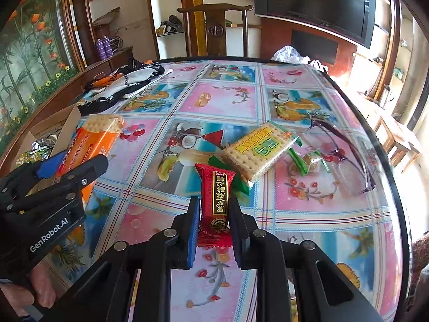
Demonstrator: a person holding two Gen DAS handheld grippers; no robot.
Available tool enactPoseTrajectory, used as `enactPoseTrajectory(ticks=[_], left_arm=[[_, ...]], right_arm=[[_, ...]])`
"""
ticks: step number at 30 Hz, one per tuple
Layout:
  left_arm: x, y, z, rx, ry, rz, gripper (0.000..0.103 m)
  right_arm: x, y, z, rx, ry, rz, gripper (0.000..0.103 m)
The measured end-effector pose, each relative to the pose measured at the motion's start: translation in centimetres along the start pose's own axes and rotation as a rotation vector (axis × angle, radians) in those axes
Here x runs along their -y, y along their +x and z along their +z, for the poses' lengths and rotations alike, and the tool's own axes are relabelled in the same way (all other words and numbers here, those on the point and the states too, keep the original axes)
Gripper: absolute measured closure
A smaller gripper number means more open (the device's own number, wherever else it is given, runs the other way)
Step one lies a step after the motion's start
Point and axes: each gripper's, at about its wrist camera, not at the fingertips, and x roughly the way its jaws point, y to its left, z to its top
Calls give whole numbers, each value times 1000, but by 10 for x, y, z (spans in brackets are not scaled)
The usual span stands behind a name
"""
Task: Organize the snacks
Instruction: 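Lift the orange cracker pack and red candy bar and carry them over the box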
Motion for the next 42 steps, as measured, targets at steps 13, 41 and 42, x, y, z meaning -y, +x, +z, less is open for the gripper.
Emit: enactPoseTrajectory(ticks=[13,41,42], left_arm=[[1,-15,2,78,12,26,51],[-4,-29,6,116,1,26,51],[-4,-29,6,117,0,28,51]], right_arm=[[-4,-8,0,43,-25,-56,81],[-12,-16,1,96,-70,-108,81],[-12,-16,1,96,-71,-107,81]])
